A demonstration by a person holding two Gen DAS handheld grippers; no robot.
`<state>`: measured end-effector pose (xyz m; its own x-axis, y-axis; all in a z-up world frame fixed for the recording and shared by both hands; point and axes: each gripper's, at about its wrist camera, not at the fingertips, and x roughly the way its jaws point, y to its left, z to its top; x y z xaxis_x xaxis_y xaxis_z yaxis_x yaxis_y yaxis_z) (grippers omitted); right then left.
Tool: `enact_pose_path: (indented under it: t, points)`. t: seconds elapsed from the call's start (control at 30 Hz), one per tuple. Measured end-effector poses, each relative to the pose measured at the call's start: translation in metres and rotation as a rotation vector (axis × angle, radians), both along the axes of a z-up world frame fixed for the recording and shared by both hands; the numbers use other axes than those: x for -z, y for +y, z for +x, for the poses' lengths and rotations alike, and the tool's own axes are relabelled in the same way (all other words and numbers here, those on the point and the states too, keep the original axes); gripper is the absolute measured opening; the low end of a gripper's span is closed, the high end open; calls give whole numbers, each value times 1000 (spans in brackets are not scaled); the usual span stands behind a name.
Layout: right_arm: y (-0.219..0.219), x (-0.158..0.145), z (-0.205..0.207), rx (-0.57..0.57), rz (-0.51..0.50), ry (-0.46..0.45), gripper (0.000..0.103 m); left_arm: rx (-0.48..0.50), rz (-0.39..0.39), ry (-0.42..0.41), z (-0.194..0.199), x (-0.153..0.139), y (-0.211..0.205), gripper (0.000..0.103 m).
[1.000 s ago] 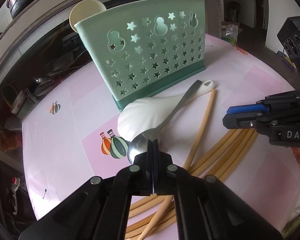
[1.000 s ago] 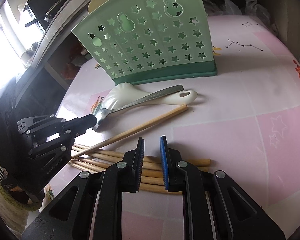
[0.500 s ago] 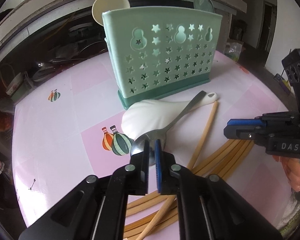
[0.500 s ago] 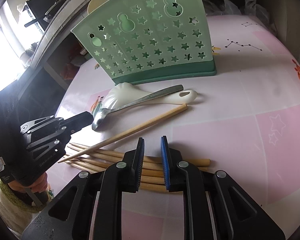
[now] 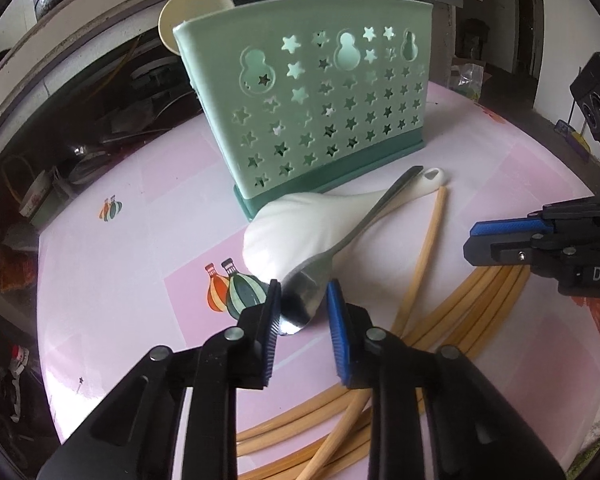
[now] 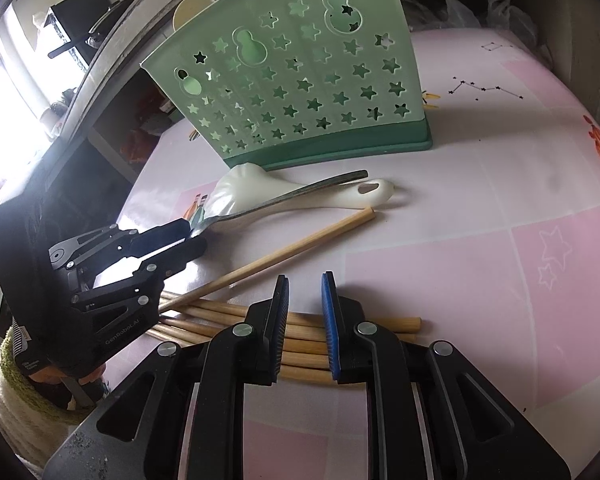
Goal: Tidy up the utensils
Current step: 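Close the left tool on the white-handled spoon and lift it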
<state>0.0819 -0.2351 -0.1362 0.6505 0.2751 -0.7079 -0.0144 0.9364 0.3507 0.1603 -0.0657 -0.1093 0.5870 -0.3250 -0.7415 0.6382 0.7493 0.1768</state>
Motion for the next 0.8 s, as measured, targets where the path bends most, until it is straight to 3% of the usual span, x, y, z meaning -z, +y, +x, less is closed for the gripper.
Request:
enact_pose_path:
  t: [0.27,0.53,0.8]
  points:
    - [1,-1,-1,0,-9,-2,17,-6,-24,-35,2,-9,3,5]
    - [3,-1,0,3,-14,-2,17,-1,-47,-42,-4,-6,2,7]
    - [3,-1,0,2,-14,-2,17,-10,-30,7,-3,5,-2,10]
